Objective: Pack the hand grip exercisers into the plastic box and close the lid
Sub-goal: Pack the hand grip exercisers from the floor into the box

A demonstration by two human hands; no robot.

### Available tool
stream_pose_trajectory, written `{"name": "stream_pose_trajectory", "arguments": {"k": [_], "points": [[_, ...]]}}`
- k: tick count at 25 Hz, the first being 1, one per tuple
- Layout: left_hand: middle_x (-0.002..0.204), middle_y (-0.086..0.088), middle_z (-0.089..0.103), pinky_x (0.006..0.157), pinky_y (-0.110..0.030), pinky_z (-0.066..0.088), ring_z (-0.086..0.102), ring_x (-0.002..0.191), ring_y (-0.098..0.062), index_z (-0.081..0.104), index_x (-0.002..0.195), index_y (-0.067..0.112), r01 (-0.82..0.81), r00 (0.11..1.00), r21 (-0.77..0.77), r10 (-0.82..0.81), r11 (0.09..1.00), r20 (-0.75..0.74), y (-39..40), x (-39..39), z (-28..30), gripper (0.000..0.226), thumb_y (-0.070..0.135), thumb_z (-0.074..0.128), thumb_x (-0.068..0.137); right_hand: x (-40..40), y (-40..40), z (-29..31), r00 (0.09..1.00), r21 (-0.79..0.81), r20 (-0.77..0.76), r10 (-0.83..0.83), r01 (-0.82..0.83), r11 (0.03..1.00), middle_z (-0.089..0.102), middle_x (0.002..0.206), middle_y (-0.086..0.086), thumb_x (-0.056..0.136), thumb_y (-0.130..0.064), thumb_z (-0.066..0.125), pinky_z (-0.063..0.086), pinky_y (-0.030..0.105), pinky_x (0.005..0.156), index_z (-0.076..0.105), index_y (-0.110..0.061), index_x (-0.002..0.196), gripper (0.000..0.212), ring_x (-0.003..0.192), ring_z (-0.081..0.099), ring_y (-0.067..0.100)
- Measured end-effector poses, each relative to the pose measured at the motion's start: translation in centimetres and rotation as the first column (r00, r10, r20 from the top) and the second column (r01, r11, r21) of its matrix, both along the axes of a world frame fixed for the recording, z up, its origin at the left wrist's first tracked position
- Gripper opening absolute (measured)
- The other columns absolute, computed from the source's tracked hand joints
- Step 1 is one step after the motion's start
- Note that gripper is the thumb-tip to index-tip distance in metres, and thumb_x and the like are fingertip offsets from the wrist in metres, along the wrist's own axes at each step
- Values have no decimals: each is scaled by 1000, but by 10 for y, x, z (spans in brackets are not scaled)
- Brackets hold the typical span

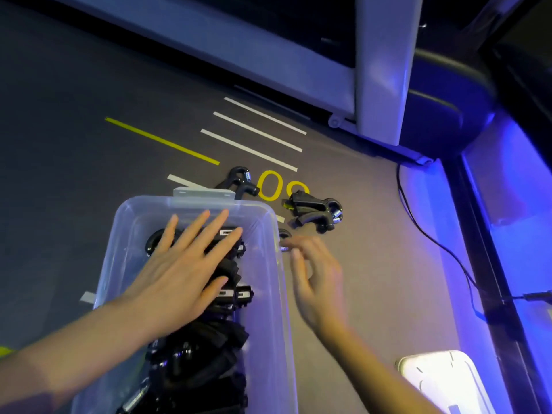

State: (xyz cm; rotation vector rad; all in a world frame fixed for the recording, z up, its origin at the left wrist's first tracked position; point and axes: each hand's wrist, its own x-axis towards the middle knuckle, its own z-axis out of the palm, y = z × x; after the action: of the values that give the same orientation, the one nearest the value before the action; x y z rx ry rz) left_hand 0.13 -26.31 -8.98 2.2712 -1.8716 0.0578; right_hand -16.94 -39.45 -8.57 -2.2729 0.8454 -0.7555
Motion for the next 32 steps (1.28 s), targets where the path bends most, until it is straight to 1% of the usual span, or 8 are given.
{"name": "stream_pose_trajectory", "arguments": {"k": [4, 7, 10, 14, 22, 27, 30, 32], "points": [[151, -10, 28, 99, -70, 20, 26, 135, -42, 21, 145, 26, -83, 994, 76, 77, 994, 81, -51, 20, -9, 69, 61, 34, 87, 28, -90, -47, 949, 169, -188, -251, 283, 944, 63, 105, -3, 92, -12, 45, 45, 28, 76, 61, -16, 104, 21, 100, 59, 16], [144, -10, 41, 100, -69, 12, 36, 130, -41, 18, 145, 28, -129, 988, 104, 119, 986, 98, -68, 26, -20, 73, 68, 15, 84, 48, -145, -75, 814, -53, -564, -142, 136, 989, 47, 134, 4, 93, -19, 45, 42, 34, 86, 51, -17, 129, 36, 121, 45, 27], [140, -14, 46, 96, -69, 15, 41, 125, -42, 29, 143, 24, -116, 989, 94, 107, 989, 100, -73, 22, -21, 77, 68, 20, 81, 66, -183, -93, 693, -147, -715, -87, -28, 989, 25, 152, 6, 95, -24, 45, 33, 41, 104, 30, -17, 144, 52, 134, 29, 32], [142, -12, 43, 95, -68, 24, 40, 127, -40, 31, 143, 23, -115, 990, 70, 109, 991, 89, -73, 20, -23, 77, 68, 25, 80, 79, -208, -110, 524, -69, -844, -119, 114, 991, 21, 154, 11, 98, -30, 39, 24, 43, 110, 6, -9, 150, 64, 139, 20, 33], [144, -12, 41, 95, -69, 25, 39, 128, -40, 28, 144, 23, -99, 992, 67, 93, 993, 88, -73, 25, -25, 80, 68, 26, 78, 74, -203, -99, 363, -369, -903, -232, -374, 851, 50, 124, 10, 88, -16, 61, 38, 33, 95, 39, -7, 125, 45, 114, 50, 28], [151, -12, 27, 100, -67, 20, 27, 136, -37, 17, 147, 23, -95, 989, 66, 87, 993, 118, -68, 26, -23, 80, 65, 22, 78, 54, -169, -48, 571, -427, -780, -256, -186, 885, 53, 115, 11, 96, -27, 47, 46, 39, 74, 43, -9, 120, 30, 104, 55, 31], [154, -15, 17, 103, -66, 16, 17, 140, -37, 19, 146, 15, -107, 987, 70, 97, 992, 130, -46, 16, -23, 82, 62, 32, 80, 35, -136, -1, 887, -344, -372, -272, 140, 928, 58, 112, 5, 91, -23, 56, 45, 38, 76, 51, -15, 117, 28, 100, 56, 31], [152, -18, 19, 101, -66, 20, 20, 139, -39, 25, 144, 11, -119, 987, 96, 107, 988, 117, -21, 8, -21, 84, 59, 43, 78, 24, -103, 35, 969, -287, 16, -245, 239, 927, 58, 102, -3, 88, -17, 59, 44, 32, 80, 53, -13, 111, 25, 92, 57, 25]]}}
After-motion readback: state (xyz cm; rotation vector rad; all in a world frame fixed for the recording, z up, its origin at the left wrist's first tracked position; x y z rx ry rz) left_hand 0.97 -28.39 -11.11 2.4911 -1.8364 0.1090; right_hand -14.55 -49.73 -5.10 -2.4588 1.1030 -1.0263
